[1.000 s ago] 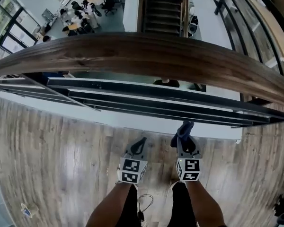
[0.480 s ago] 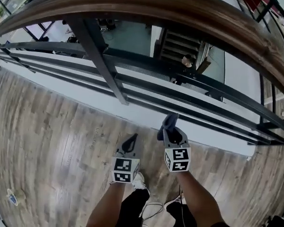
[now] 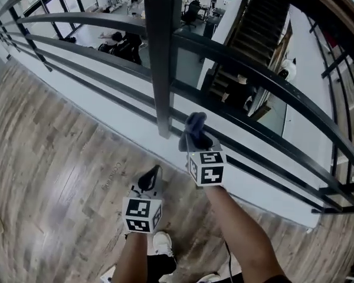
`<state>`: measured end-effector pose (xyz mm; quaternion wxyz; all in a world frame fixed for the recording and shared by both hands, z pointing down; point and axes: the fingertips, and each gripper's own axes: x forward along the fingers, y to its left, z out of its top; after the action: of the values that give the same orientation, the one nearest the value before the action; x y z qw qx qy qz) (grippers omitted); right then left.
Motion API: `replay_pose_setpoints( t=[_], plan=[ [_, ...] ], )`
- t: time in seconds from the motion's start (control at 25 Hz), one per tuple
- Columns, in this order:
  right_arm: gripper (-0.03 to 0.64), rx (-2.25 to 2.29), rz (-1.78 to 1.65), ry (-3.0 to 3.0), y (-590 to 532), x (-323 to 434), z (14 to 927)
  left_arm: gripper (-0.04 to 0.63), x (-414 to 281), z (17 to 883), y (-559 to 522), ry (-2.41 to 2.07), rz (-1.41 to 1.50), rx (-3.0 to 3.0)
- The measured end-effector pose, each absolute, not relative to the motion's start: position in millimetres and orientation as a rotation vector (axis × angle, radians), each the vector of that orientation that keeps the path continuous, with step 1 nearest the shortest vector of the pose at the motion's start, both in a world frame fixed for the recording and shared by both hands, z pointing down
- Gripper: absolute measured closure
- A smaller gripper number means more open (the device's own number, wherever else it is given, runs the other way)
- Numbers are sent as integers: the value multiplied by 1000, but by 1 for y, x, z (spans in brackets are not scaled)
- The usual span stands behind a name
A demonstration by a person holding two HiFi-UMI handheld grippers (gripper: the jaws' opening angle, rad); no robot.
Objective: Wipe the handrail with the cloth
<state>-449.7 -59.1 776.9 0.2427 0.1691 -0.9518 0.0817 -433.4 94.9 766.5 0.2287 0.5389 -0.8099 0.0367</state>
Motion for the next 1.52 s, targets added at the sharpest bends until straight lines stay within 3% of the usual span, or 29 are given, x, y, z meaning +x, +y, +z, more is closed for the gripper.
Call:
replay_pose_setpoints(
  t=[0.36, 0.68, 1.52],
  plan=[
    [508, 492, 388, -2535, -77, -512, 823, 592, -436, 791, 92, -2288, 49, 1508],
    [509, 518, 366, -2474, -85, -506, 828, 592, -461, 773, 114, -2415, 11, 1432],
    [509, 613, 413, -2474, -145, -334, 826, 592, -358, 741, 37, -2367, 135, 1606]
  ],
)
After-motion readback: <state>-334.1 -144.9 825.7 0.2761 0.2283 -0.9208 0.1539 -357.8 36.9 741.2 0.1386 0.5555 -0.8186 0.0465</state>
